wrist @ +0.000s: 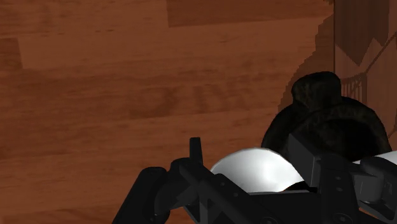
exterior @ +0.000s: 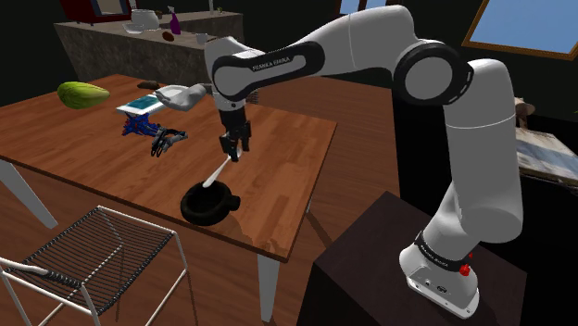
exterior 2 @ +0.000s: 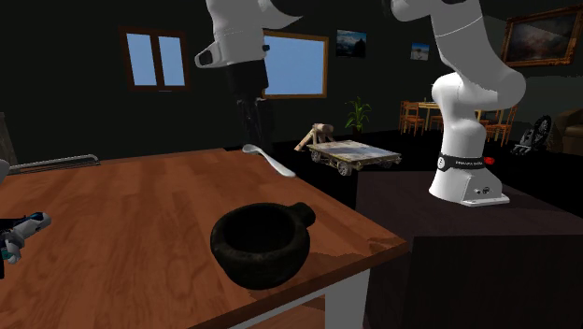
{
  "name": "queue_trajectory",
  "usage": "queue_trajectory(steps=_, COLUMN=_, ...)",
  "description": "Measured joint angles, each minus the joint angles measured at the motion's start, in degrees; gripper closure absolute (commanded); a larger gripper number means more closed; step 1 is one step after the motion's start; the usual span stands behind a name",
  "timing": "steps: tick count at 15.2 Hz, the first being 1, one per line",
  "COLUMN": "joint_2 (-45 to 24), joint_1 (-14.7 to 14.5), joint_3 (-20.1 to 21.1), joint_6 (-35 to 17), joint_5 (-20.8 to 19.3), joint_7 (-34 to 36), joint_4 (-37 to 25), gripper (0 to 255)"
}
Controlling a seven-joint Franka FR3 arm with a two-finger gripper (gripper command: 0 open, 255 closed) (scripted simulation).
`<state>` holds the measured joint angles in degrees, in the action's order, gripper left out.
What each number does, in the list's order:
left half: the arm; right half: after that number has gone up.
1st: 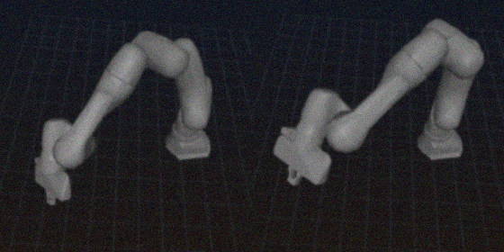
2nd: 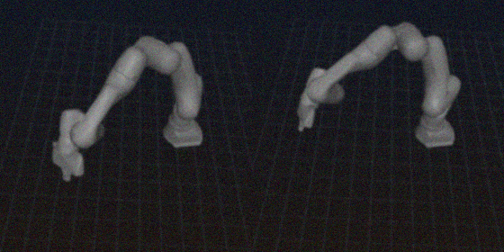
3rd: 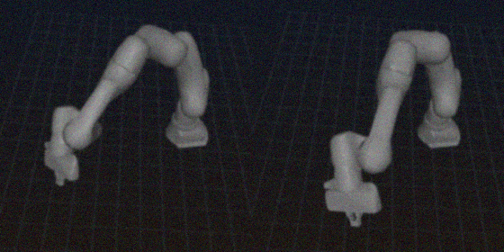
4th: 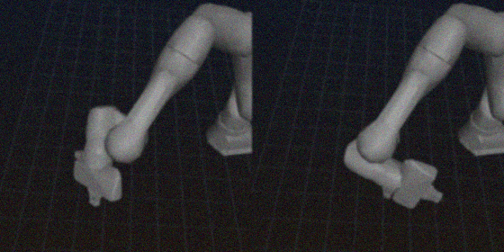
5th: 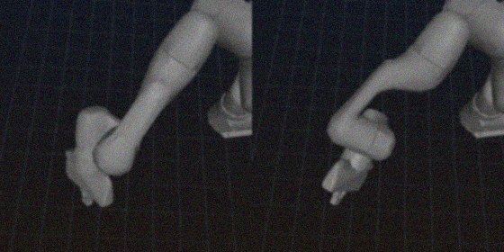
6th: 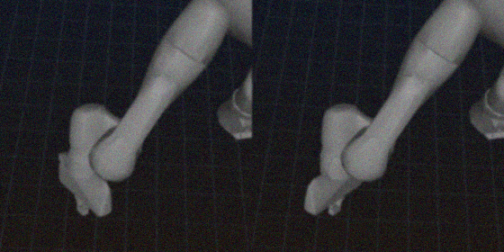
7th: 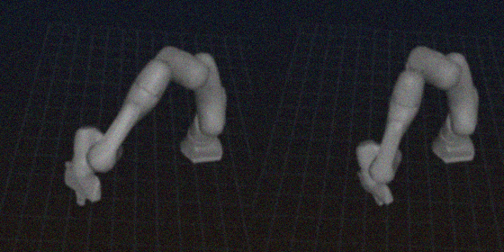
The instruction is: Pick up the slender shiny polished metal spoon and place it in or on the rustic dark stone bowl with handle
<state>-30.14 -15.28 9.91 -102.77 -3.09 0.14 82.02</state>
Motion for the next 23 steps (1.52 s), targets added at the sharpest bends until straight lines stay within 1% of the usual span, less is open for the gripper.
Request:
queue_trajectory(steps=4, joint_2=-4.4, joint_1=-3.8, joint_3=0.9, joint_6=3.0, joint_5=-0.5, joint_7=4.1, joint_4=-7.5, gripper=255)
queue_trajectory(steps=7, joint_2=-6.1, joint_1=-4.9, joint_3=1.1, joint_6=2.3, joint_5=-0.7, joint_7=5.4, joint_4=-8.4, gripper=255)
queue_trajectory(steps=14, joint_2=-7.3, joint_1=-5.0, joint_3=1.0, joint_6=-2.2, joint_5=-0.9, joint_7=5.7, joint_4=-5.1, gripper=255)
queue_trajectory(steps=19, joint_2=-8.9, joint_1=-5.1, joint_3=0.8, joint_6=-5.1, joint_5=-1.1, joint_7=5.8, joint_4=-3.8, gripper=255)
queue_trajectory(steps=23, joint_2=-9.2, joint_1=-5.0, joint_3=0.8, joint_6=-5.7, joint_5=-1.2, joint_7=5.7, joint_4=-3.5, gripper=255)
